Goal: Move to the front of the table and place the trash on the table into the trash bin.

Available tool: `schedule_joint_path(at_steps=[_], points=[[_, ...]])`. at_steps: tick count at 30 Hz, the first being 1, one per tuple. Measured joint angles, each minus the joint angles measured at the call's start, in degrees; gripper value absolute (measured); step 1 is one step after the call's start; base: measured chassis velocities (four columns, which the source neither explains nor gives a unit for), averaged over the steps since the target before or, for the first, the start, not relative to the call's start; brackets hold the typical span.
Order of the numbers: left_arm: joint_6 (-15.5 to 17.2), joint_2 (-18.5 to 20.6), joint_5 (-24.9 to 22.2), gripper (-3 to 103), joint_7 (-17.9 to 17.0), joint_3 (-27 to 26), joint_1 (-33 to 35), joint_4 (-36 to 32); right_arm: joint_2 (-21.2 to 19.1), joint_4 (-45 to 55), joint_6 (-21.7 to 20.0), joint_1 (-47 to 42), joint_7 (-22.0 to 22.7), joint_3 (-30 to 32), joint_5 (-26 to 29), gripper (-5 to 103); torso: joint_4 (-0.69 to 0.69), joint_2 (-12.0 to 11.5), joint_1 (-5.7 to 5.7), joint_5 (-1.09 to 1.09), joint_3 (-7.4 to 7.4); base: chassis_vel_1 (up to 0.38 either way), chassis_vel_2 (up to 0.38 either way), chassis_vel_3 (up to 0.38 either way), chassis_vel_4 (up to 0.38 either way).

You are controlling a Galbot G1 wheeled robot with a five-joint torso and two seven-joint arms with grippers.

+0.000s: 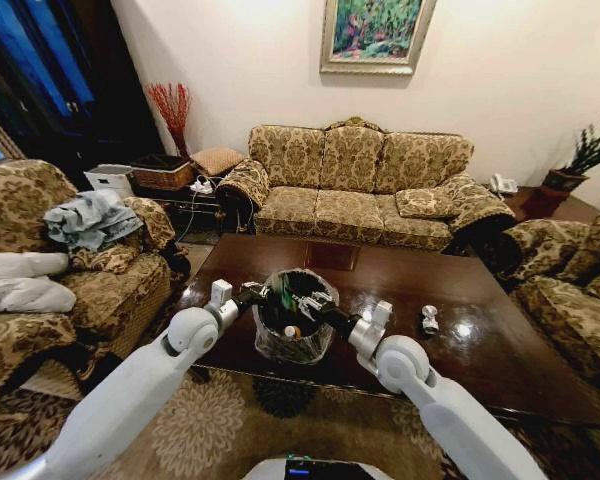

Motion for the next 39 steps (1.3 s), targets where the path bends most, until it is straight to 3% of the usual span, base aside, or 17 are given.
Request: schedule_joint_path(at_steps=[4, 5, 7, 8, 9, 10, 11, 12, 13, 15, 20, 23, 39], points=[[0.06, -0.44, 0.99, 4, -0.32, -1.01, 1.68, -0.47, -0.68, 3.5, 2.77, -0.9, 4.29, 2.07, -3.82, 68, 0.0, 0.0, 0.0, -0.01, 0.0, 0.0, 0.0, 0.0, 0.0], [0.06, -0.44, 0.99, 4, -0.32, -1.01, 1.68, -0.47, -0.68, 3.5, 2.77, -0.9, 4.29, 2.07, -3.82, 68, 0.0, 0.0, 0.0, -0.01, 0.0, 0.0, 0.0, 0.0, 0.0], [0.08, -1.05, 2.68, 4, -0.51, -1.6, 2.97, -0.47, -2.03, 6.08, 3.47, -2.48, 8.0, 4.75, -8.44, 80, -0.01, 0.0, 0.0, -0.02, 0.0, 0.0, 0.0, 0.0, 0.0], [0.04, -1.41, 3.98, 4, -0.6, -2.03, 3.83, -0.47, -2.85, 6.53, 3.49, -3.61, 9.53, 6.92, -11.93, 80, -0.01, 0.0, 0.0, -0.03, 0.0, 0.0, 0.0, 0.0, 0.0], [0.04, -1.41, 3.98, 4, -0.6, -2.03, 3.83, -0.47, -2.85, 6.53, 3.49, -3.61, 9.53, 6.92, -11.93, 80, -0.01, 0.0, 0.0, -0.03, 0.0, 0.0, 0.0, 0.0, 0.0], [-0.14, -1.88, 6.22, 4, -0.72, -2.89, 5.48, -0.65, -3.53, 6.0, 3.49, -4.86, 10.65, 9.65, -16.43, 91, -0.03, 0.0, 0.0, -0.02, 0.0, 0.0, 0.0, 0.0, 0.0], [-0.47, -2.21, 7.83, 4, -0.76, -3.57, 6.84, -1.04, -3.76, 4.74, 3.1, -5.79, 11.44, 12.04, -20.24, 91, -0.01, 0.0, 0.0, -0.01, 0.0, 0.0, 0.0, 0.0, 0.0], [-0.47, -2.21, 7.83, 4, -0.76, -3.57, 6.84, -1.04, -3.76, 4.74, 3.1, -5.79, 11.44, 12.04, -20.24, 91, -0.01, 0.0, 0.0, -0.01, 0.0, 0.0, 0.0, 0.0, 0.0], [-0.65, -2.62, 9.17, 4, -0.86, -4.14, 8.15, -1.73, -3.7, 2.84, 1.85, -7.45, 12.18, 15.93, -24.62, 98, 0.02, 0.0, -0.01, 0.03, 0.0, 0.0, 0.0, 0.0, 0.0], [-0.72, -2.81, 9.76, 4, -1.14, -4.65, 8.99, -2.77, -3.27, 0.64, -0.44, -10.7, 12.22, 22.7, -27.89, 100, 0.01, 0.0, 0.0, 0.0, 0.0, 0.0, 0.0, 0.0, 0.0], [-0.74, -2.5, 9.69, 4, -1.35, -5.05, 9.13, -3.94, -2.69, -2.39, -1.17, -16.14, 9.35, 30.57, -28.95, 100, -0.03, 0.0, 0.0, 0.01, 0.0, 0.0, 0.0, 0.0, 0.0], [-0.74, -2.38, 9.54, 4, -1.48, -5.18, 9.07, -4.29, -2.64, -2.68, -1.18, -17.0, 8.63, 31.42, -28.91, 100, -0.02, 0.0, 0.0, 0.0, 0.0, 0.001, -0.044, -0.007, 0.035], [-0.48, -2.1, 8.55, 4, -1.91, -5.4, 9.21, -5.4, -1.66, -5.19, -1.17, -14.65, 8.44, 29.17, -28.2, 100, -0.02, 0.01, -0.02, 0.0, -0.01, -0.074, -0.207, 0.078, 0.203]])
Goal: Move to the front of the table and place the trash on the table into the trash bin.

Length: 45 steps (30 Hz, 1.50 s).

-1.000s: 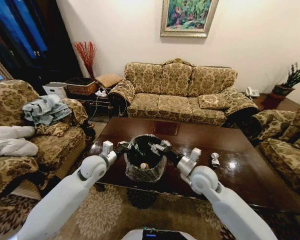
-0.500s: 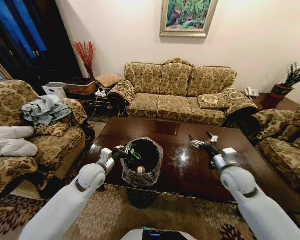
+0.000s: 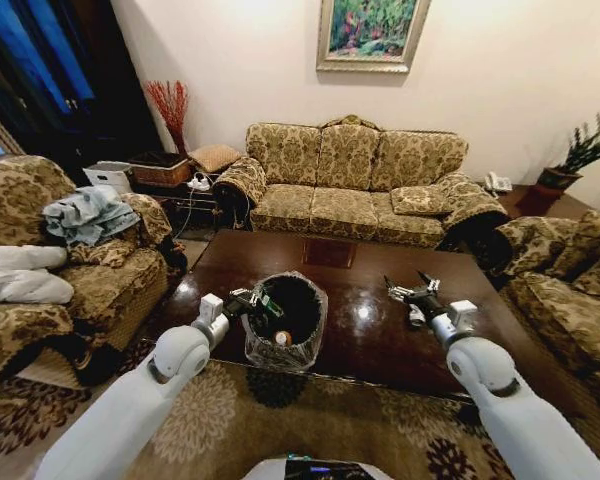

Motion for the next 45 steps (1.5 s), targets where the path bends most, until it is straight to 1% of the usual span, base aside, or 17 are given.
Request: schedule_joint_path(at_steps=[7, 11, 12, 13, 16, 20, 22, 23, 24, 29, 30, 31, 32, 35, 38, 42, 45], points=[[0.0, -0.21, -0.02, 4, -0.01, 0.05, 0.3, -0.42, -0.02, -0.51, 0.47, 0.48, -0.27, -0.79, -0.01, 100, 0.01, -0.01, 0.03, 0.02, 0.01, -0.284, -0.287, 0.278, 0.297], [-0.01, -0.24, -0.02, 4, -0.03, 0.06, 0.43, -0.73, -0.08, -0.39, 0.35, 0.56, -0.14, -1.3, 0.01, 100, 0.01, -0.01, 0.04, -0.05, 0.01, -0.349, -0.321, 0.381, 0.324], [-0.02, -0.25, -0.02, 4, -0.03, 0.06, 0.53, -0.93, -0.08, -0.35, 0.08, 0.62, -0.02, -1.58, 0.0, 100, 0.01, -0.01, 0.06, 0.01, 0.02, -0.364, -0.333, 0.361, 0.34], [-0.03, -0.26, -0.02, 4, -0.03, 0.06, 0.59, -1.01, -0.06, -0.35, 0.0, 0.63, 0.05, -1.74, 0.0, 100, 0.01, -0.02, 0.07, 0.02, 0.02, -0.328, -0.333, 0.361, 0.323], [-0.03, -0.34, -0.02, 4, -0.04, 0.07, 0.81, -1.23, 0.11, -0.42, -0.14, 0.66, 0.49, -2.36, -0.17, 100, 0.01, -0.01, 0.05, -0.01, 0.02, -0.374, -0.352, 0.364, 0.337], [-0.05, -0.4, -0.02, 4, 0.03, 0.21, 1.12, -1.64, 0.59, -0.66, -0.24, 0.49, 1.07, -3.43, -1.05, 100, -0.01, 0.0, 0.01, -0.02, 0.0, -0.375, -0.363, 0.346, 0.349], [-0.06, -0.39, -0.02, 4, 0.05, 0.24, 1.26, -1.86, 0.94, -0.82, 0.2, 0.31, 1.17, -4.04, -2.01, 100, -0.01, -0.01, 0.01, 0.01, 0.01, -0.237, -0.287, 0.247, 0.199], [-0.06, -0.35, -0.02, 4, 0.05, 0.24, 1.36, -2.03, 1.15, -0.93, 1.12, 0.21, 1.27, -4.48, -2.59, 100, -0.01, -0.01, 0.01, 0.03, 0.01, -0.237, -0.171, 0.199, 0.199], [-0.1, -0.3, -0.03, 4, 0.06, 0.14, 1.67, -2.42, 1.39, -1.0, 1.98, 0.17, 1.75, -5.24, -3.61, 100, -0.02, 0.0, 0.01, 0.04, 0.0, -0.181, -0.08, 0.117, 0.077], [-0.21, -0.3, 0.05, 4, 0.05, -0.3, 2.51, -3.1, 1.74, -0.53, 1.3, 0.12, 1.8, -5.62, -3.79, 100, -0.01, -0.01, 0.03, 0.03, 0.01, -0.036, -0.032, 0.047, 0.003], [-0.21, -0.32, 0.13, 4, 0.05, -0.34, 2.7, -3.21, 1.79, -0.44, 1.3, 0.12, 1.79, -5.63, -3.62, 100, -0.01, -0.01, 0.04, 0.01, 0.01, 0.0, 0.0, 0.0, 0.0], [-0.21, -0.44, 0.3, 4, 0.01, -0.38, 2.97, -3.36, 1.84, -0.37, 1.4, 0.09, 1.68, -5.61, -3.36, 100, 0.01, -0.01, 0.04, -0.11, 0.01, 0.008, 0.054, 0.003, -0.039], [-0.22, -0.5, 0.39, 4, -0.01, -0.4, 3.1, -3.44, 1.86, -0.35, 1.6, 0.04, 1.61, -5.56, -3.25, 100, 0.02, -0.01, 0.04, -0.15, 0.01, 0.045, 0.054, 0.003, -0.046], [-0.3, -0.59, 0.63, 4, -0.09, -0.45, 3.45, -3.77, 1.96, -0.26, 2.22, -0.5, 1.61, -5.4, -3.17, 100, 0.06, -0.01, 0.03, -0.02, 0.0, 0.058, 0.1, -0.008, -0.039], [-0.34, -0.59, 0.7, 4, -0.09, -0.45, 3.57, -3.91, 2.03, 0.06, 2.25, -1.01, 1.65, -5.29, -3.25, 100, 0.05, -0.01, 0.02, -0.02, 0.0, 0.039, 0.051, 0.015, -0.052], [-0.38, -0.55, 0.72, 4, -0.05, -0.46, 3.59, -4.28, 2.5, 0.56, 2.08, -1.65, 1.91, -5.38, -4.15, 100, -0.01, 0.0, 0.01, 0.01, 0.0, -0.07, 0.011, 0.058, -0.044], [-0.38, -0.52, 0.69, 4, -0.03, -0.46, 3.59, -4.53, 2.66, 0.75, 1.89, -1.6, 2.02, -5.7, -4.38, 100, -0.01, 0.0, -0.01, 0.0, 0.0, -0.153, 0.049, 0.126, -0.085]])
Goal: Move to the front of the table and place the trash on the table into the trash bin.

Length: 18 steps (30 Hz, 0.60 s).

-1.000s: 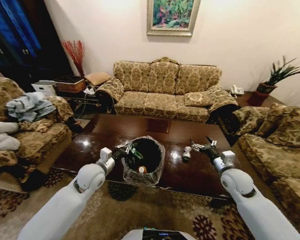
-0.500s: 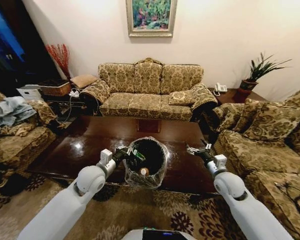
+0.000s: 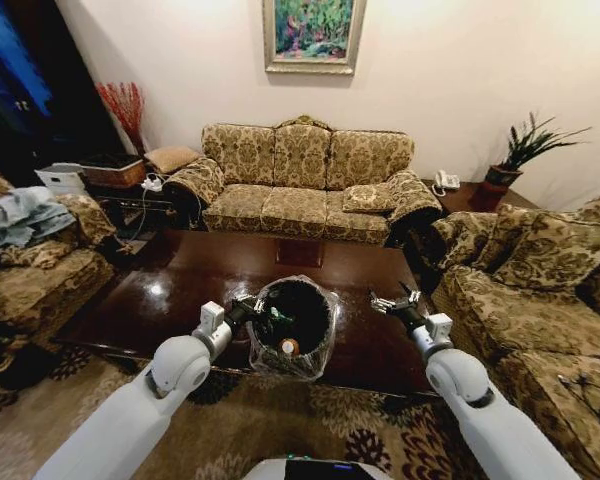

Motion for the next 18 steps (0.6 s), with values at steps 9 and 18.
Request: schedule_joint_path(at_steps=[9, 18], points=[[0.0, -0.08, -0.81, 4, -1.13, -0.14, 0.32, -0.06, 0.33, 0.0, -0.34, 0.52, 0.77, -1.26, -0.17, 100, 0.03, -0.01, 0.05, -0.02, 0.02, -0.183, 0.199, 0.203, -0.196], [1.14, -0.68, -0.98, 4, -1.31, -0.01, 0.11, 0.12, 0.86, 0.81, -5.33, -0.18, 4.75, -2.18, 5.2, 100, 0.02, -0.05, 0.09, -0.02, 0.03, -0.078, 0.102, 0.082, -0.086]])
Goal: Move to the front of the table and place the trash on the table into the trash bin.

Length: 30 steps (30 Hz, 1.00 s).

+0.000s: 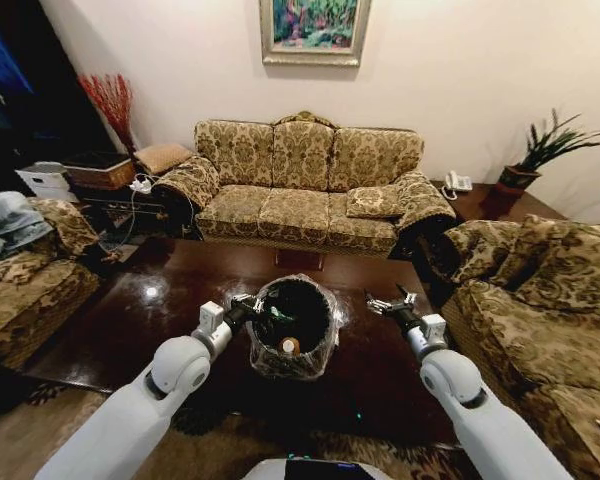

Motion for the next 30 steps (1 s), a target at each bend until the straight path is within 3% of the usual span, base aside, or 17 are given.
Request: schedule_joint_path(at_steps=[5, 13, 30], points=[[0.47, -0.32, 0.05, 4, 0.21, 0.03, -0.07, 0.86, 2.22, -1.09, -6.13, -0.92, 3.45, -2.77, 3.94, 100, -0.01, 0.09, -0.18, -0.01, -0.07, 0.026, 0.001, 0.003, 0.021], [0.62, 0.15, 0.05, 4, -0.14, -0.27, -0.68, 2.44, 7.57, -9.44, -6.87, 1.57, 5.52, -6.05, 6.2, 100, 0.0, 0.02, 0.0, 0.0, 0.0, 0.067, 0.038, 0.042, 0.056], [-0.3, 0.67, -0.66, 4, -1.01, 0.62, -1.98, 4.43, 12.6, -22.45, -5.84, 4.36, 9.34, -5.63, 5.39, 100, -0.01, 0.03, -0.05, 0.0, -0.02, 0.04, 0.05, 0.048, 0.048]])
